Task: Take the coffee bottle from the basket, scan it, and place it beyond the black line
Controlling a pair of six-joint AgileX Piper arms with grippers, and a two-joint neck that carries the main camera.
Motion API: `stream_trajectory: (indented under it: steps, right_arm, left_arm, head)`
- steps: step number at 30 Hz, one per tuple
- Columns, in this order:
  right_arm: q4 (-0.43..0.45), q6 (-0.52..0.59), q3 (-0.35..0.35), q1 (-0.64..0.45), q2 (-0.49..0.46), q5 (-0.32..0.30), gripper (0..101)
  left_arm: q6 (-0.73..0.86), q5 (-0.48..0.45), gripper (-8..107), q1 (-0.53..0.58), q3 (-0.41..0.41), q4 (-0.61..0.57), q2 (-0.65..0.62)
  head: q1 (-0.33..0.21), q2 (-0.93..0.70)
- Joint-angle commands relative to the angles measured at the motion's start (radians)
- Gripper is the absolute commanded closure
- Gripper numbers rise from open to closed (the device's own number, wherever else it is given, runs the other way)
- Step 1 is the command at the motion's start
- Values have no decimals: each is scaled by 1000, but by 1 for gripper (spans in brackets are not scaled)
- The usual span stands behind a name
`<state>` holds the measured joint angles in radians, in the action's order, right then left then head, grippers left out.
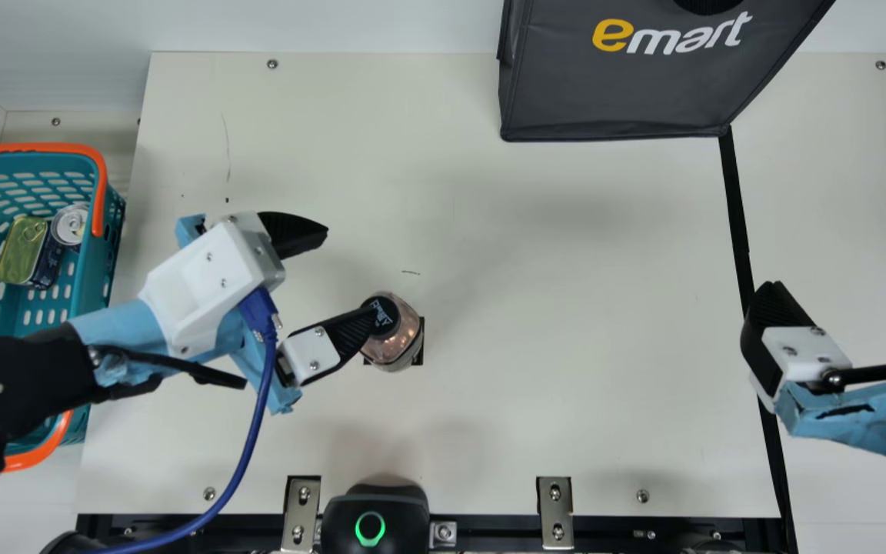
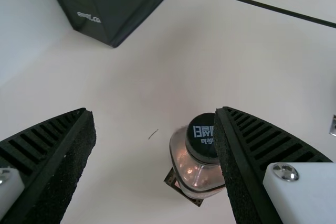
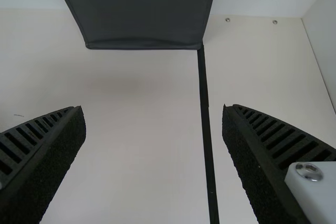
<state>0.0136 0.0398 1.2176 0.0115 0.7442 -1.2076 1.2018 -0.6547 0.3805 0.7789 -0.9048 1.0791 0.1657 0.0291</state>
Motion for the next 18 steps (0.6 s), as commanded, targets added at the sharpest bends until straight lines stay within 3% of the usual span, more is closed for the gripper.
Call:
stream_trajectory:
  steps: [1, 18]
  right_arm:
    - [0, 0, 0, 0, 0, 0, 10]
    - [0, 0, 0, 0, 0, 0, 10]
  left_arm:
    - [-49, 42, 9, 12, -5, 30, -12]
    - [-395, 185, 9, 124, -53, 289, -114]
  head:
    - [-27, -2]
    - [-27, -2]
